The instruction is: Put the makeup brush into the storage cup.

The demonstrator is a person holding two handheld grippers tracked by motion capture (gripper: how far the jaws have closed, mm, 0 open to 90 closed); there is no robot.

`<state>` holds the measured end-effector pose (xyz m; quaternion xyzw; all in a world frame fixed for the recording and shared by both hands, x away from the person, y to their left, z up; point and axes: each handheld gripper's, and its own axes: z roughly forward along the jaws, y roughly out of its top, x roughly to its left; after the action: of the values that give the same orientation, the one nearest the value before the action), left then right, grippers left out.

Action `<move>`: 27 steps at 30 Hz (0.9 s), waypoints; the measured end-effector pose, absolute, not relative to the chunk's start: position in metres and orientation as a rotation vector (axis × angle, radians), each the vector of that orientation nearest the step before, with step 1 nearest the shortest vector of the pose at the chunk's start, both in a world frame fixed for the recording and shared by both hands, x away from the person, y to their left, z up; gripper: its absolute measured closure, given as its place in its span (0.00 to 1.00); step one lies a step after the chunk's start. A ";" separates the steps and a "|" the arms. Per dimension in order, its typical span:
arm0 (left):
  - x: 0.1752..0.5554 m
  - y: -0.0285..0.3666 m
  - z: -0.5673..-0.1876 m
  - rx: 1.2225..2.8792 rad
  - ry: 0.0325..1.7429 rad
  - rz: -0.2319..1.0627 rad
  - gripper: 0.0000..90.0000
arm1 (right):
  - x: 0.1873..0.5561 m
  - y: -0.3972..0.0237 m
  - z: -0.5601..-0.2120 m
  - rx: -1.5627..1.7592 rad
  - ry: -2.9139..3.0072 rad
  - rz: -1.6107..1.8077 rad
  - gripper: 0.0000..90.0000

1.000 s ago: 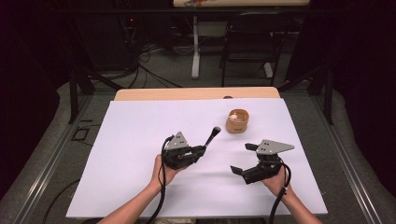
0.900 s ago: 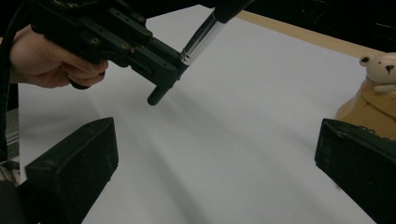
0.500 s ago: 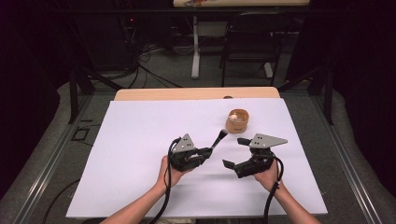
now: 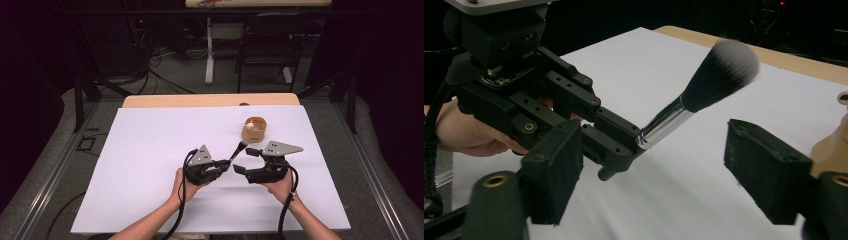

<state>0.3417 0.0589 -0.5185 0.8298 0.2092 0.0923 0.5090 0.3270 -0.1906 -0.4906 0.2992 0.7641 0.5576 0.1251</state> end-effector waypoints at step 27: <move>0.333 0.045 -0.523 2.000 0.462 0.211 0.88 | 0.332 -0.195 -0.498 1.018 2.236 1.706 0.79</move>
<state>0.3326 0.0451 -0.5233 0.8318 0.1920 0.0879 0.5133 0.3318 -0.1951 -0.4979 0.3393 0.7454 0.5689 0.0753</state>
